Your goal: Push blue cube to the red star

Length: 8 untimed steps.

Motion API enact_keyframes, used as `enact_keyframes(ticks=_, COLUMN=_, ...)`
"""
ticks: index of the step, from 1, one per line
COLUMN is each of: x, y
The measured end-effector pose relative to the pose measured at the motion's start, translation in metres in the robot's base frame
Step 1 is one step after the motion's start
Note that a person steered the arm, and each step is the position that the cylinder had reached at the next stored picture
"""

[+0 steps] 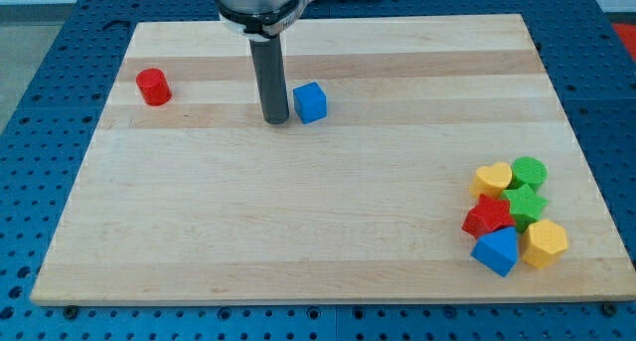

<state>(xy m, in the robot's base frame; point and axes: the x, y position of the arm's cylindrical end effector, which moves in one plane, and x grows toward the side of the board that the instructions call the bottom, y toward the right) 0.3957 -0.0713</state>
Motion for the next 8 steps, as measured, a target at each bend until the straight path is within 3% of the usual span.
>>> enact_keyframes(ticks=1, x=0.006, y=-0.002)
enact_keyframes(ticks=3, x=-0.055, y=-0.033)
enact_keyframes(ticks=4, x=-0.059, y=-0.017)
enact_keyframes(ticks=6, x=-0.022, y=0.016)
enact_keyframes(ticks=8, x=-0.022, y=0.015)
